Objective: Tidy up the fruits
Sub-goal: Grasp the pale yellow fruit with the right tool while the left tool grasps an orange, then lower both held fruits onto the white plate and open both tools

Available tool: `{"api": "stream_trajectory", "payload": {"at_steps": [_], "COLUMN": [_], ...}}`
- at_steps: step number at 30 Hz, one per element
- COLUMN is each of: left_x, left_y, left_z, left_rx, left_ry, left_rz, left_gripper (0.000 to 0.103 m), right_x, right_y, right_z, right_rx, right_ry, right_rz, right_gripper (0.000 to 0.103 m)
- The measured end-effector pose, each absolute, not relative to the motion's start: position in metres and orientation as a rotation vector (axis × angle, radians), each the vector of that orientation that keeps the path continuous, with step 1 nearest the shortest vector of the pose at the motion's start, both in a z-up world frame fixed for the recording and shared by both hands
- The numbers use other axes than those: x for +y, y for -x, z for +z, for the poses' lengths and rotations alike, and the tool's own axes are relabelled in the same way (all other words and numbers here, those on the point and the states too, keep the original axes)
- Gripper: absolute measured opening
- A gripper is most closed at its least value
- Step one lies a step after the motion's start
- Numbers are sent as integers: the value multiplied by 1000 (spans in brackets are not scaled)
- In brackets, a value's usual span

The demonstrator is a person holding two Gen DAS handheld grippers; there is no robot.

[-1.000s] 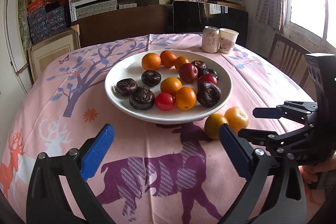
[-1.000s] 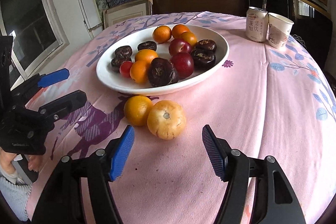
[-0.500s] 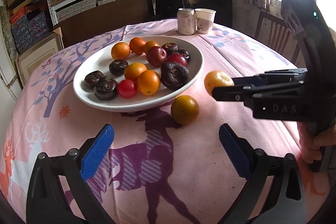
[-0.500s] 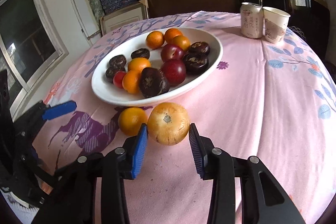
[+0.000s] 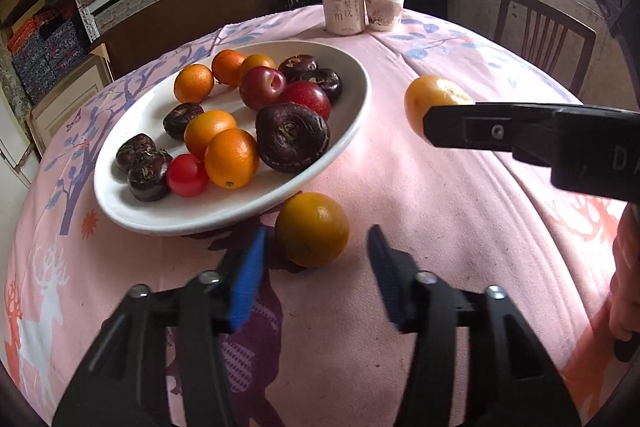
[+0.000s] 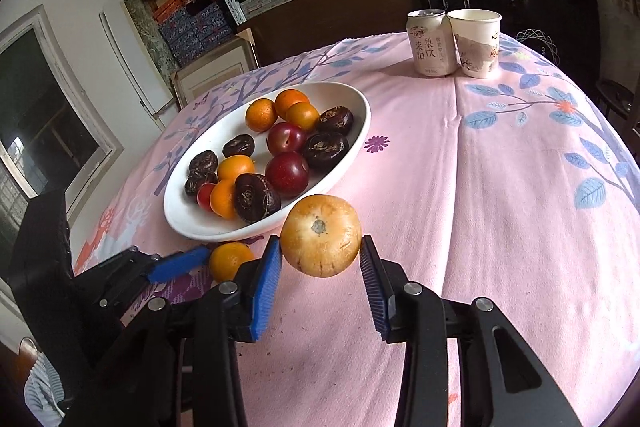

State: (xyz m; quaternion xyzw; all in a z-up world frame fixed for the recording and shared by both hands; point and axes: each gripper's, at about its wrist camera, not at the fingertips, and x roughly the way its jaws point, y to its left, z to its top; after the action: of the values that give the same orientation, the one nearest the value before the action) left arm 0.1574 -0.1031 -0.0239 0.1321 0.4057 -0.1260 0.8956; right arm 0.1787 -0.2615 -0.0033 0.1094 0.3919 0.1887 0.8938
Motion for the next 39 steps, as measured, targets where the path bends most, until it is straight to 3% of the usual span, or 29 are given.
{"api": "stream_trajectory", "payload": {"at_steps": [3,19,34,37,39], "left_x": [-101,-76,-27,-22,-21], "left_y": [-158,-126,-217,-234,-238], "left_z": [-23,22,37,27,21], "left_rx": [839,644,654,677,686], "left_ry": [-259,-246,-186,-154,-143], "left_rz": [-261,-189,-86,-90,-94], "left_gripper": [37,37,37,37,44], "right_x": [-260,-260,-194,-185,-184], "right_y": [-178,-162,-229,-238,-239], "right_z": [-3,13,38,29,26], "right_rx": [812,723,726,709,709], "right_ry": [-226,-234,-114,-114,-101], "right_rz": [394,403,424,396,396], "right_gripper": [40,40,41,42,57]}}
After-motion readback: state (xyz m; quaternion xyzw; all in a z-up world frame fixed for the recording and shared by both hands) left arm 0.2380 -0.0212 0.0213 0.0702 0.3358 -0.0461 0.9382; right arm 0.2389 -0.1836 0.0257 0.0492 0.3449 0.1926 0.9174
